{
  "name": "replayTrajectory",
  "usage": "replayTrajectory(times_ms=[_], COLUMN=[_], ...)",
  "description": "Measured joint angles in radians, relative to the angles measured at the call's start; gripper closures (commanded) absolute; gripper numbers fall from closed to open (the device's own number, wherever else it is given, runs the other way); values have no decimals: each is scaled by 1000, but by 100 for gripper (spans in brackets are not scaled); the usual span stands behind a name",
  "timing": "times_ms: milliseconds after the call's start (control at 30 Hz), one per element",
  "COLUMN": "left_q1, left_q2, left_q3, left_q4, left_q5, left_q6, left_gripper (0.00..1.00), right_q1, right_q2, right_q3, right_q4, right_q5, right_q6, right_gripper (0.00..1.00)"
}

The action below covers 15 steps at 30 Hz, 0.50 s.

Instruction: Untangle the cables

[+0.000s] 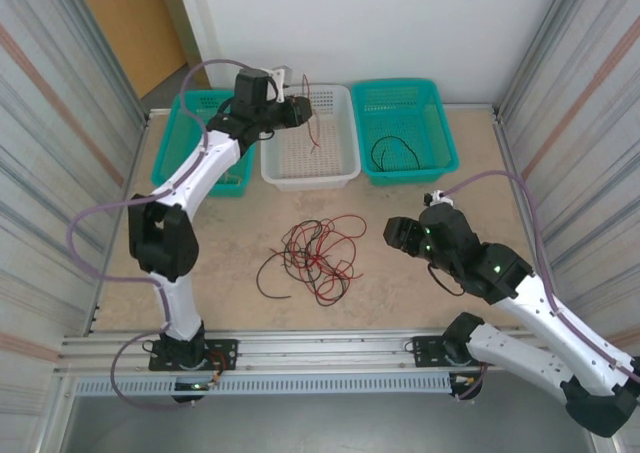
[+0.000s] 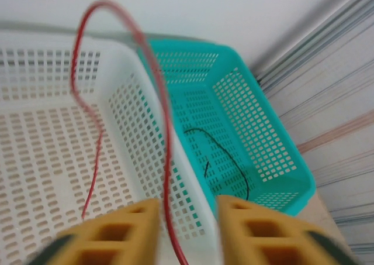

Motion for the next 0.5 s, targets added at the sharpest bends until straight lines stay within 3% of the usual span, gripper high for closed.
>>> replayTrajectory(times_ms=[67,300,400,500], left_q1=[7,13,13,13], left_q2=[23,-106,-253,-495], left_q3=[-19,-178,-222,-354], left_q4=[8,-3,-27,-22], left_q5=[3,-42,-63,-70], left_q6=[-33,-68,-58,-47], left_gripper=[16,12,14,14], right_q1=[1,83,158,253], right_q2=[7,71,188,341], right_q3=[0,9,56,122], right_q4=[-1,-6,-13,-14], right_q5=[-3,-4,6,43], right_q6=[0,-4,-12,-21], right_gripper=[35,28,26,26])
